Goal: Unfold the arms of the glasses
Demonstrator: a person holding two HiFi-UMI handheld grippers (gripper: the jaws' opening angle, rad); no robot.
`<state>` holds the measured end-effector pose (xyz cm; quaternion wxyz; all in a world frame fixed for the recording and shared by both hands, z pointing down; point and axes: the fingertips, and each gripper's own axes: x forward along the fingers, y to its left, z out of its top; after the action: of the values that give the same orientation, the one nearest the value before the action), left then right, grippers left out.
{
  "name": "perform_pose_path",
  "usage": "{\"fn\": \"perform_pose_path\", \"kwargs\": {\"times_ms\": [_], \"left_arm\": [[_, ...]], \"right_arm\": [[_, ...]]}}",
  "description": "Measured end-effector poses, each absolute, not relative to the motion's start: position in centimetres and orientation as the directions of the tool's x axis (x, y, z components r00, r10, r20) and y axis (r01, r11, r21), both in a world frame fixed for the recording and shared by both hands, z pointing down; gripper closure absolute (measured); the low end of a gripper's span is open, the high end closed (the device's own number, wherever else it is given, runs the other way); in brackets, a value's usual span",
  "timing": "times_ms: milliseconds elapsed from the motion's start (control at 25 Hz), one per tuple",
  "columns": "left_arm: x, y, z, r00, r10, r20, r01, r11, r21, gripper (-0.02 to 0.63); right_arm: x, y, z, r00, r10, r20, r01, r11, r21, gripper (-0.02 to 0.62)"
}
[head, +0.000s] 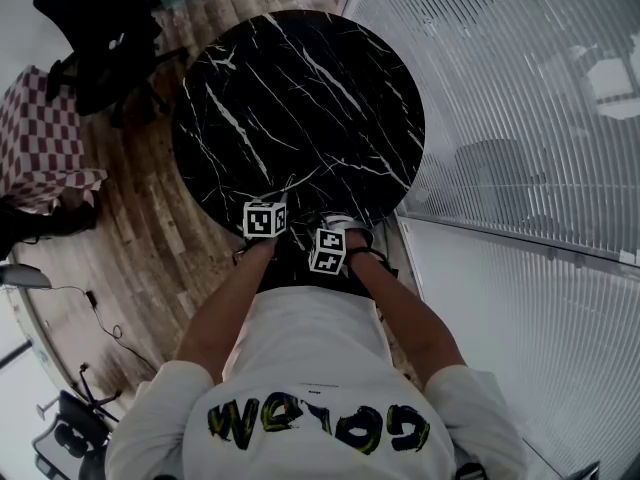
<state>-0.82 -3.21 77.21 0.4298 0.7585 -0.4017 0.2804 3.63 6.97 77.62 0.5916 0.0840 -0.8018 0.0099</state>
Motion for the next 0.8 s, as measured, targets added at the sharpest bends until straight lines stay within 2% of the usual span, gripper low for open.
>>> {"fn": "perform_pose_path", "kwargs": {"times_ms": [800], "left_arm": [[-0.59, -3.1, 77.06, 0.539, -0.374, 0.755, -0.84, -0.302, 0.45, 0.572]], "right_arm": [[4.08, 6.81, 77.79, -0.279, -0.137, 0.95, -0.163, 0.982, 0.093, 0.58]]}}
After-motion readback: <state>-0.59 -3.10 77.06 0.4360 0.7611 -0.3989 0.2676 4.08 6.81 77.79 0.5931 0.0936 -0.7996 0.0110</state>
